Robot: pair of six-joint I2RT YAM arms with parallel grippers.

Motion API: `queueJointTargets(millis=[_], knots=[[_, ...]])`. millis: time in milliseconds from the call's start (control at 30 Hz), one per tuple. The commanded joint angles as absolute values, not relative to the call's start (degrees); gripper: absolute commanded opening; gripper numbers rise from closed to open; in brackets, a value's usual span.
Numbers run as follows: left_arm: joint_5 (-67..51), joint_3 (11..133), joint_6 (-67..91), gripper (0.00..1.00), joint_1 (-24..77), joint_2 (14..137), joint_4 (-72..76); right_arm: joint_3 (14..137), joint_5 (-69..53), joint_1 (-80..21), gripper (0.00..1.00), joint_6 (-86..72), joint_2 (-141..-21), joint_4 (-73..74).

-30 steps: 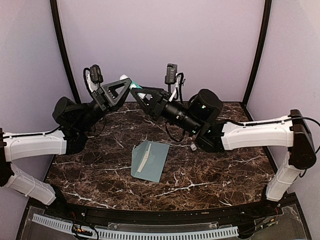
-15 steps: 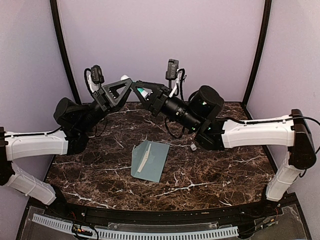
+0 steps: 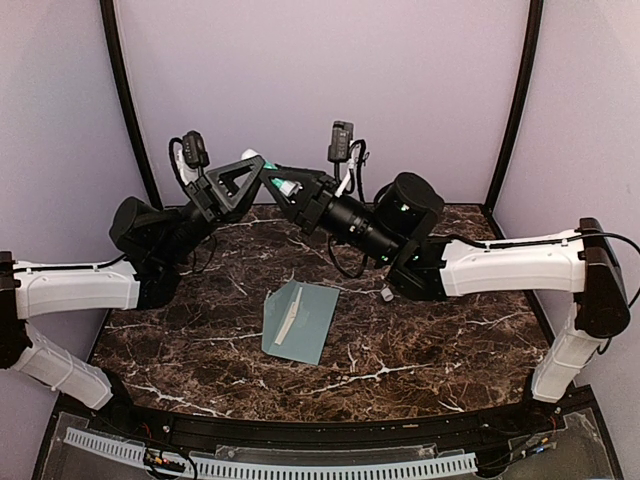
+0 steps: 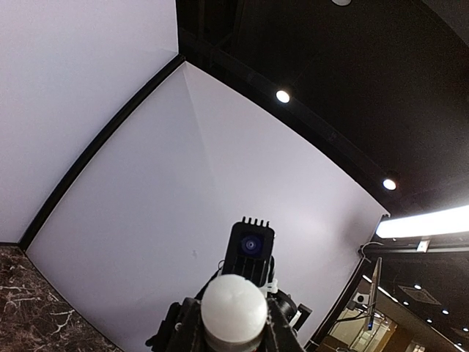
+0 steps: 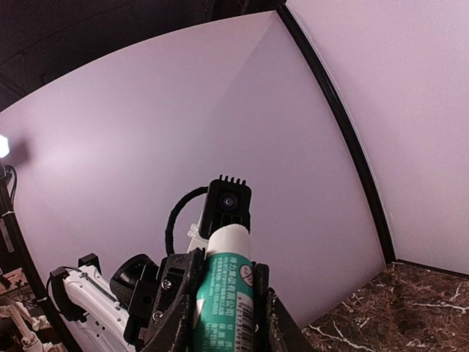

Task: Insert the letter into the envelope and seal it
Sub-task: Paint the envelope at the center of the board.

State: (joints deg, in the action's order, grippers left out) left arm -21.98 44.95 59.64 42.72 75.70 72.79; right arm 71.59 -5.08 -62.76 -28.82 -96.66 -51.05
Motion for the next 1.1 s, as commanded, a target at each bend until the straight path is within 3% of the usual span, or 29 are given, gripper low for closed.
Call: queueJointTargets(millis=[0, 67, 267, 333, 367, 433, 500, 567, 800, 900, 1067], knots=[[-23.2, 45.6, 59.9, 0.0, 43.2, 75.5, 75.7, 72.1, -4.3, -62.5, 0.29, -28.6, -96.4, -52.6], [-23.4, 45.5, 60.0, 0.0, 43.2, 75.4, 75.6, 71.9, -4.1, -62.4, 0.27, -28.4, -96.1, -52.6], [-23.8, 45.1, 59.8, 0.03, 43.2, 75.4, 74.9, 71.1, -3.4, -62.3, 0.08, -28.2, -95.4, -53.3], [-24.2, 44.8, 58.9, 0.19, 43.2, 74.7, 73.0, 70.3, -2.9, -62.2, 0.06, -28.0, -94.7, -53.2], [-24.3, 44.7, 58.4, 0.35, 43.2, 74.3, 71.7, 69.9, -2.6, -62.0, 0.06, -27.8, -94.2, -52.9], [-24.5, 44.0, 56.7, 0.56, 43.2, 72.5, 67.7, 69.1, -1.4, -61.8, 0.06, -26.9, -92.9, -51.7], [-24.3, 43.3, 54.3, 0.69, 43.0, 70.2, 62.3, 67.9, -0.3, -61.5, 0.06, -25.5, -91.3, -49.7], [-24.2, 42.9, 51.4, 0.76, 42.7, 67.3, 55.0, 66.9, 2.3, -61.1, 0.06, -24.3, -89.3, -47.6], [-27.4, 45.4, 36.3, 0.83, 37.6, 59.2, 14.2, 65.5, 5.8, -57.7, 0.07, -20.5, -82.1, -29.8], [-28.8, 47.5, 30.4, 0.84, 33.2, 61.4, -3.0, 67.4, 6.3, -56.4, 0.07, -19.8, -80.6, -18.4], [-26.8, 51.1, 19.9, 0.83, 30.8, 70.1, -16.1, 69.3, 7.2, -55.4, 0.08, -20.5, -80.7, -2.2]])
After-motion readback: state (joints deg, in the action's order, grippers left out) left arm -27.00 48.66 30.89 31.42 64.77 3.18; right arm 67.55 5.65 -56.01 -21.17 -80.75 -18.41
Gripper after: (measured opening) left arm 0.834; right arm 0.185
